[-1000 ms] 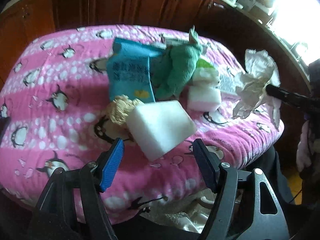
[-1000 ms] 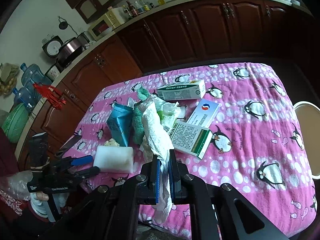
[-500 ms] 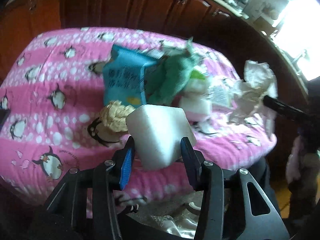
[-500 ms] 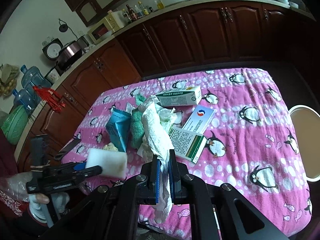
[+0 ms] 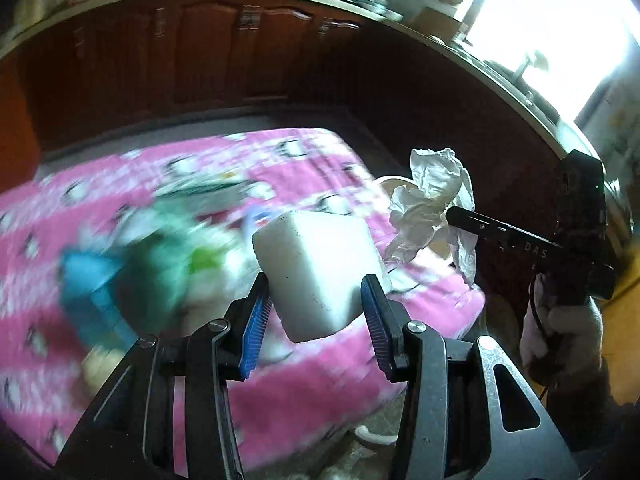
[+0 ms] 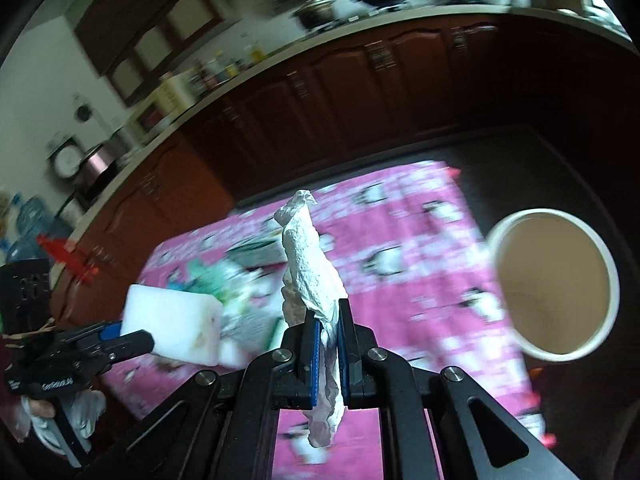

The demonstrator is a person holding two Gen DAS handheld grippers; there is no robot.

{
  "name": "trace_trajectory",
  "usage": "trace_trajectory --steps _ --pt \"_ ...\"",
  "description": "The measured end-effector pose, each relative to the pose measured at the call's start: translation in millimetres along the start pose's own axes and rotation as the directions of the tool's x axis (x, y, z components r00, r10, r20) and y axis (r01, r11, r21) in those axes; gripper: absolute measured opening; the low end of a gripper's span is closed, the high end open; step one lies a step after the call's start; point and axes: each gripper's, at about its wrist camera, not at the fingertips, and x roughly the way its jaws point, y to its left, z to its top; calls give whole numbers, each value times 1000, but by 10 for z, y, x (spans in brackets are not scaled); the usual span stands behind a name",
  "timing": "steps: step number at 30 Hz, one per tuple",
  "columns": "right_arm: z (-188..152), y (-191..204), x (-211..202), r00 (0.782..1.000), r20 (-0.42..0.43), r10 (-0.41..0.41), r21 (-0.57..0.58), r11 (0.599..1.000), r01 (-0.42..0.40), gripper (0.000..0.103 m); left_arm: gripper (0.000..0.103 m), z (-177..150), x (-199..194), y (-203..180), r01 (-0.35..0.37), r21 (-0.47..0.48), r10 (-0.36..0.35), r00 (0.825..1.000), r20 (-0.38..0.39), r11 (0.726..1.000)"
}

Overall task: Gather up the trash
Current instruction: 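Carry both items over the white bucket and open both grippers to drop them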

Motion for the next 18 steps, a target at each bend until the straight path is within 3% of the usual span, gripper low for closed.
trace_trajectory --steps 3,9,13,18 --pt "89 -366 -77 994 23 -102 34 994 102 7 43 257 377 -318 38 44 -37 999 -19 998" --pt "188 -1127 57 950 -7 -312 102 945 311 7 44 620 1132 -875 89 92 -83 994 -65 992" --pt "198 -1508 246 930 -54 -365 140 919 369 7 44 759 1587 -1089 95 70 -88 991 -101 993" --pt "163 -1796 404 921 -85 -381 180 903 390 7 44 834 2096 -1213 99 25 -94 985 -144 995"
